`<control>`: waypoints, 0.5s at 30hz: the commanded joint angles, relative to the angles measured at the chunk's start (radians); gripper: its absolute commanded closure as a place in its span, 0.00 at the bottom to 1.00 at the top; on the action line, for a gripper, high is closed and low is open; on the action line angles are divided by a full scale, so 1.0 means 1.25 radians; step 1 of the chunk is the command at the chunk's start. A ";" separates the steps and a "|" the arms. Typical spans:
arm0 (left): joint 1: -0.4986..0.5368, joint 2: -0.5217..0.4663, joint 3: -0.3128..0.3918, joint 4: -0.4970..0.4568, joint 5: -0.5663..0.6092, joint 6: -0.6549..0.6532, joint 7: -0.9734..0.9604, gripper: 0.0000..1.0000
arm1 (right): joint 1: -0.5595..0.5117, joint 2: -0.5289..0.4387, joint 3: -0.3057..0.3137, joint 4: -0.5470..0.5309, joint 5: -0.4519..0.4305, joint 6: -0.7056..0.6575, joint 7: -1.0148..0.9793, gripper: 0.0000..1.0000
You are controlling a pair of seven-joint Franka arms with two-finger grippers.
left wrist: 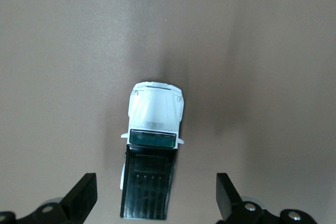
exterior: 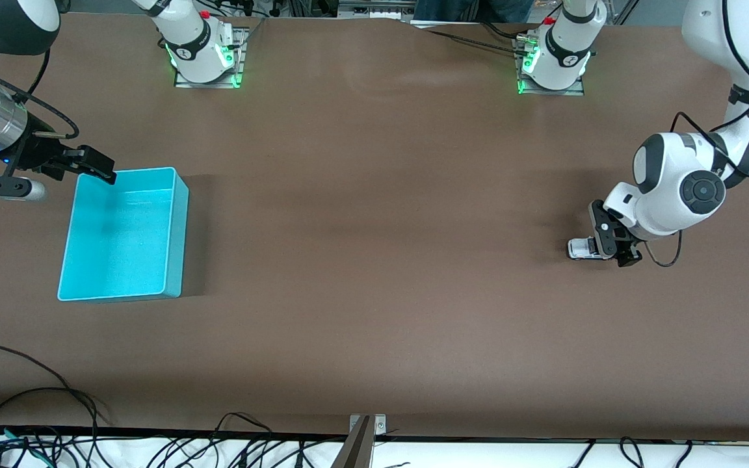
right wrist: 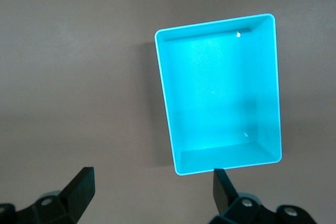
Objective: Wind and store white jeep toy
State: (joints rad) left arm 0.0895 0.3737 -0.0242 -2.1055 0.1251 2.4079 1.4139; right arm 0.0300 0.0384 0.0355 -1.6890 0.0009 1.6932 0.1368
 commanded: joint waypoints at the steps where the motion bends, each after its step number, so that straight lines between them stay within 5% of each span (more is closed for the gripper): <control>1: 0.008 0.020 -0.003 0.008 0.020 0.030 0.036 0.00 | -0.002 -0.006 -0.001 -0.002 0.005 -0.001 -0.011 0.00; 10: 0.014 0.045 -0.003 0.012 0.020 0.036 0.069 0.02 | -0.002 -0.006 -0.001 -0.002 0.007 -0.002 -0.004 0.00; 15: 0.013 0.052 -0.001 0.011 0.021 0.053 0.076 0.24 | -0.002 -0.006 -0.001 -0.002 0.005 -0.002 -0.001 0.00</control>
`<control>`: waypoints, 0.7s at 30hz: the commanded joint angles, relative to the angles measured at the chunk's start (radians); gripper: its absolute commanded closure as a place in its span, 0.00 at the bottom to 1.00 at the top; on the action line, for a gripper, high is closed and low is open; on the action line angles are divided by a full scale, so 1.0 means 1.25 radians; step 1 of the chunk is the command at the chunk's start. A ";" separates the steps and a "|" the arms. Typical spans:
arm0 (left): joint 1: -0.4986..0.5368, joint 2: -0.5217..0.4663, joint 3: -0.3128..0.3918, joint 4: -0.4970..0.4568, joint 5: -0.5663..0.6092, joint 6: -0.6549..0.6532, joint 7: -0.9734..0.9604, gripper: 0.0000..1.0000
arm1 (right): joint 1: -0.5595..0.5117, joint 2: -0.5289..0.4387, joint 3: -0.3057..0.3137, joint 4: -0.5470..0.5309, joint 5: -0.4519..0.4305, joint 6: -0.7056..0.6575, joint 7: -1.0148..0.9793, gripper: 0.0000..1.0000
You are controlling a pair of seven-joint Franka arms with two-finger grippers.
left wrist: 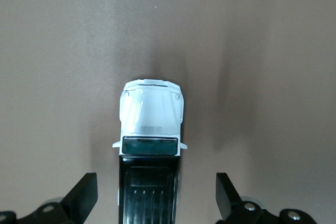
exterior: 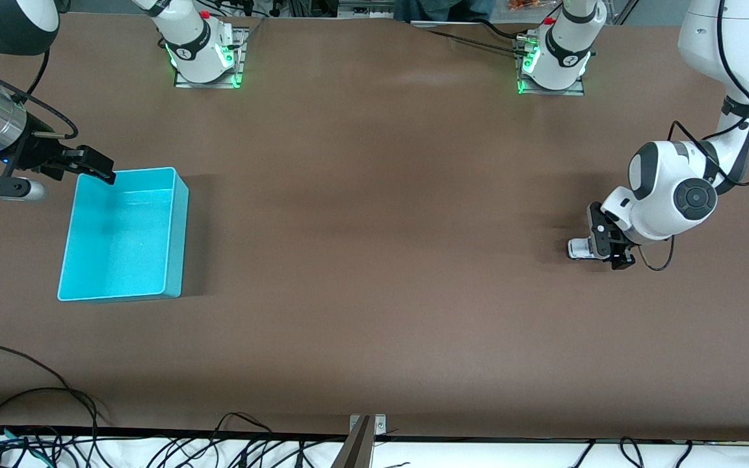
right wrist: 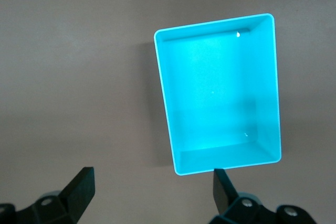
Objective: Wind and store white jeep toy
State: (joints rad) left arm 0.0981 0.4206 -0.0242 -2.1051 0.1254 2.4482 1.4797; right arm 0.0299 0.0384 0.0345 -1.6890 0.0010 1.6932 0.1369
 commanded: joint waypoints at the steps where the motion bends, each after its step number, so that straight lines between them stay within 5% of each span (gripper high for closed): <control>1: 0.006 0.016 -0.001 0.011 0.021 0.023 0.030 0.25 | -0.002 -0.006 -0.001 -0.002 0.007 -0.002 -0.002 0.00; 5: 0.007 0.022 -0.001 0.011 0.026 0.032 0.040 0.36 | -0.003 -0.006 -0.001 -0.002 0.005 -0.002 -0.002 0.00; 8: 0.009 0.023 -0.001 0.011 0.026 0.032 0.040 0.61 | -0.002 -0.006 -0.001 -0.002 0.005 -0.001 -0.002 0.00; 15: 0.007 0.023 -0.003 0.013 0.027 0.032 0.040 0.88 | -0.002 -0.006 0.001 -0.002 0.007 -0.001 0.000 0.00; 21: 0.007 0.022 -0.003 0.013 0.027 0.032 0.045 0.91 | -0.002 -0.006 0.001 -0.002 0.005 -0.001 0.000 0.00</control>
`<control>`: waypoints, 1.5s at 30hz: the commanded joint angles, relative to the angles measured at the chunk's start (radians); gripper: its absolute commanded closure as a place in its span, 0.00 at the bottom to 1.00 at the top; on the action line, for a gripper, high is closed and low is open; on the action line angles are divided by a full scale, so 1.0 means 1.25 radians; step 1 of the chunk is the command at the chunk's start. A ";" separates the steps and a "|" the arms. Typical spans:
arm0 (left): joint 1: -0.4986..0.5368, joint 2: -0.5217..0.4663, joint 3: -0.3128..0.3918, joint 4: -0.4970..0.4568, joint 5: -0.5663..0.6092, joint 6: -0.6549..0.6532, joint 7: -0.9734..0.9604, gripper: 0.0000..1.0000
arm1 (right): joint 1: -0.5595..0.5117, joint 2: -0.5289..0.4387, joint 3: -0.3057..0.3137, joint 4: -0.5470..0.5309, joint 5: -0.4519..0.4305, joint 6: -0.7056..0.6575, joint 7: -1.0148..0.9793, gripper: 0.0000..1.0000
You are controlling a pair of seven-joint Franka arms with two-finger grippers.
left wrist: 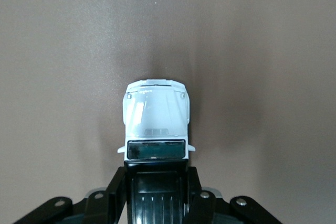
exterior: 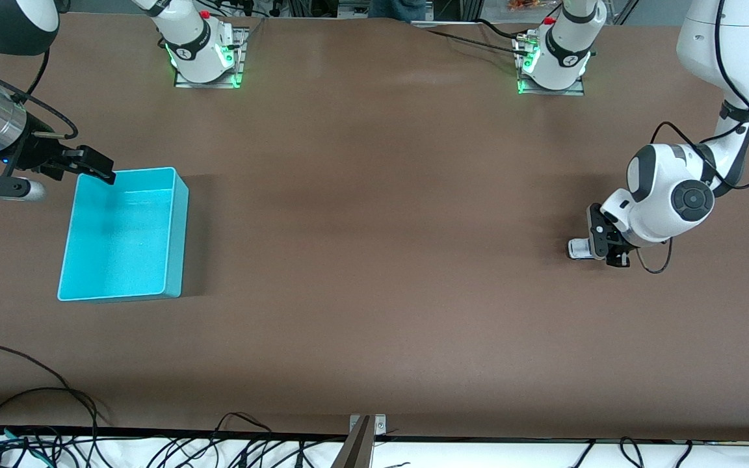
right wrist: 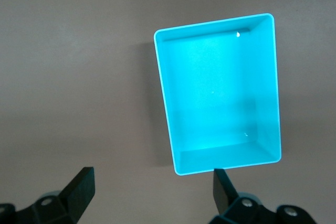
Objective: Wind and store white jeep toy
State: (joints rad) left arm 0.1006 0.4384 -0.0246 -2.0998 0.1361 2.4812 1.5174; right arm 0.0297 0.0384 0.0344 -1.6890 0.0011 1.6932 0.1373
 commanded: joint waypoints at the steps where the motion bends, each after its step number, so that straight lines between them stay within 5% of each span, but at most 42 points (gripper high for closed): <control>1: 0.007 0.008 -0.002 0.007 0.019 0.006 0.016 0.91 | -0.002 -0.006 0.001 -0.001 0.005 0.000 -0.001 0.00; 24: 0.039 0.024 0.000 0.027 0.019 0.004 0.081 0.96 | -0.002 -0.006 0.001 -0.001 0.005 -0.001 -0.001 0.00; 45: 0.176 0.076 0.000 0.066 0.019 0.004 0.167 0.95 | -0.002 -0.007 0.002 -0.002 0.005 -0.003 -0.001 0.00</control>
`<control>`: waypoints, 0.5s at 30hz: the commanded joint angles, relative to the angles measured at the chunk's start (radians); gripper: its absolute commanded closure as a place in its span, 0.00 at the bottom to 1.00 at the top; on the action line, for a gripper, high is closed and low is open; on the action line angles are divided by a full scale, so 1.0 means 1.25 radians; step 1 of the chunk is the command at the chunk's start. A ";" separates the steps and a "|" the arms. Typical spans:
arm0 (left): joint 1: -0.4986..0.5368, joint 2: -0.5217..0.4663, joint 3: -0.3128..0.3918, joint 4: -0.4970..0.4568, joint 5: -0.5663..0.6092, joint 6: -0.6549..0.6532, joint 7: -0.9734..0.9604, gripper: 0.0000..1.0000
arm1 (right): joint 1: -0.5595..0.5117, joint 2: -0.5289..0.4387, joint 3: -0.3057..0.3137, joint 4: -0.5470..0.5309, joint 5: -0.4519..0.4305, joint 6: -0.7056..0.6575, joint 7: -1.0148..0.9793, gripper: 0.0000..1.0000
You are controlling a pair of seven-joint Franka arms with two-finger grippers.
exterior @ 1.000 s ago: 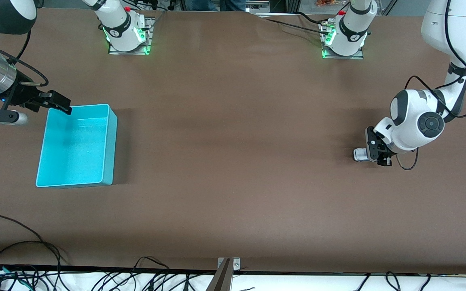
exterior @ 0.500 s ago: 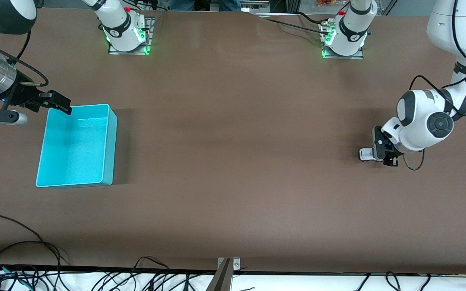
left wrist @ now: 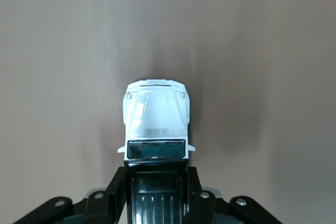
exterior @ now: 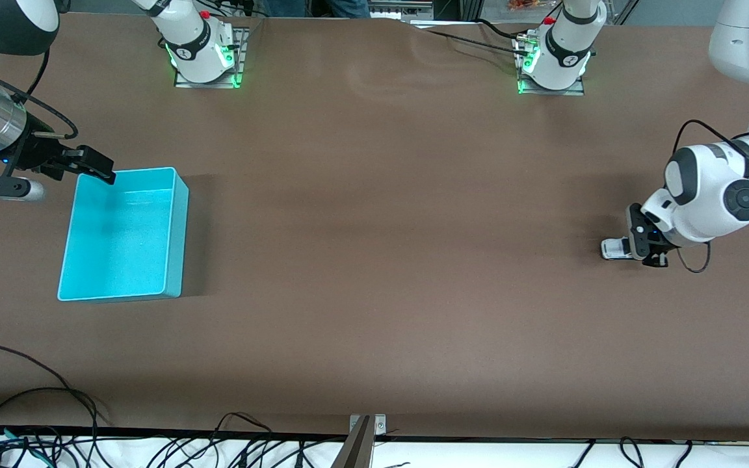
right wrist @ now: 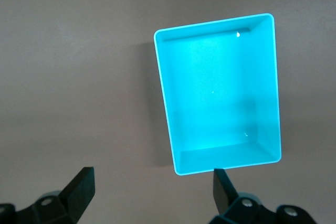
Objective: Wind and store white jeep toy
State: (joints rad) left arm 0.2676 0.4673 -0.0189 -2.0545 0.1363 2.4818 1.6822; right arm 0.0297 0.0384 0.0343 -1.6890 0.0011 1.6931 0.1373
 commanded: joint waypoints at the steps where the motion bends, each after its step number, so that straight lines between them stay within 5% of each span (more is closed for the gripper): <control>1: 0.052 0.058 -0.005 0.034 0.019 0.004 0.043 0.95 | -0.002 -0.006 0.002 -0.001 0.005 -0.003 -0.001 0.00; 15: 0.129 0.100 -0.006 0.091 0.015 0.001 0.145 0.94 | -0.002 -0.007 0.002 -0.002 0.006 -0.003 0.001 0.00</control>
State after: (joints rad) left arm 0.3891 0.5058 -0.0192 -1.9932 0.1364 2.4806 1.8038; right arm 0.0297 0.0383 0.0344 -1.6890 0.0012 1.6931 0.1373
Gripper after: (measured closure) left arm 0.511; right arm 0.000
